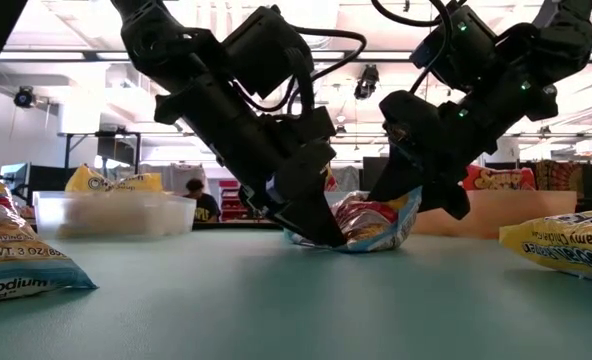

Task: Sort Maruchan noodles
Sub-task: Put the blue noodle pack into the green bin

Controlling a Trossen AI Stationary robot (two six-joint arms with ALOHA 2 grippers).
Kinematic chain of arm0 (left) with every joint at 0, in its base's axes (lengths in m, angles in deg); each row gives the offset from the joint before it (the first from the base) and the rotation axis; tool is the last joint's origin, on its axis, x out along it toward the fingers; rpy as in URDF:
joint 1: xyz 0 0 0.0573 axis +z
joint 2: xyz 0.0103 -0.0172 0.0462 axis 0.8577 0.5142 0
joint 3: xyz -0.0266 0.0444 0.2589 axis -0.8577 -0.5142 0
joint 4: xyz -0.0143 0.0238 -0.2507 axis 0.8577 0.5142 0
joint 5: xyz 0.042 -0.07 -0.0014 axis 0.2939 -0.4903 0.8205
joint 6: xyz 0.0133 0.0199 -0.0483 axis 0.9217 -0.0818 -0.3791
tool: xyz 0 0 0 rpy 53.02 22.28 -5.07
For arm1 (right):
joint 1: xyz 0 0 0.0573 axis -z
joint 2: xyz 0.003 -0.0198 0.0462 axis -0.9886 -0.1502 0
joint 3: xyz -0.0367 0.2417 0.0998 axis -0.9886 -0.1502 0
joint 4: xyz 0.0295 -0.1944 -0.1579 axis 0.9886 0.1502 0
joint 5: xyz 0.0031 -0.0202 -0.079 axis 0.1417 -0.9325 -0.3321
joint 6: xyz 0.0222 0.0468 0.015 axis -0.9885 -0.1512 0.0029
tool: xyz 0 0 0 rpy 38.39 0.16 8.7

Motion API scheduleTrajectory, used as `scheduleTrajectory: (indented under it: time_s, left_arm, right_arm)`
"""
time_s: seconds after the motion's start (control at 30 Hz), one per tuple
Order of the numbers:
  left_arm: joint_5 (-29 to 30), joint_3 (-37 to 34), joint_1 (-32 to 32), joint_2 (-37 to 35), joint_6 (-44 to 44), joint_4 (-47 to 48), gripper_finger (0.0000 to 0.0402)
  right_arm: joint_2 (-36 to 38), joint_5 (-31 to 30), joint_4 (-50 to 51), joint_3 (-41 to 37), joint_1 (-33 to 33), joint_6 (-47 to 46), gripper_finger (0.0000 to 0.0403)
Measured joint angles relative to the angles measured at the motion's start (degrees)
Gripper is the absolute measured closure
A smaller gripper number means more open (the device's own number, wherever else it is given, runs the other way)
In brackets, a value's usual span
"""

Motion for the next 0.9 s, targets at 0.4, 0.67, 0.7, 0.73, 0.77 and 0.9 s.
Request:
scheduleTrajectory:
  time_s: [0.4,0.67,0.7,0.73,0.77,0.9]
  left_arm:
    - [0.63,-0.15,-0.14,-4.18,-0.54,1.17,0.0249]
    - [0.59,0.00,-0.25,-6.02,-3.11,4.93,0.0249]
    - [0.57,0.00,-0.25,-6.31,-3.87,6.22,0.0249]
    - [0.53,0.00,-0.29,-6.71,-4.43,7.65,0.0249]
    - [0.52,0.00,-0.34,-6.98,-5.04,8.88,0.0249]
    - [0.32,0.00,-0.51,-7.93,-7.04,12.09,0.0249]
  right_arm:
    - [0.02,1.08,0.53,0.00,-0.09,2.41,0.0334]
    - [2.23,1.08,4.65,-0.03,-0.09,4.73,0.0356]
    - [2.76,1.07,5.29,-0.05,-0.09,5.16,0.0358]
    - [3.36,1.05,5.71,-0.11,-0.09,5.34,0.0359]
    - [4.06,1.05,6.24,-0.11,-0.09,5.69,0.0360]
    - [7.18,0.81,7.69,-0.11,-0.09,8.26,0.0361]
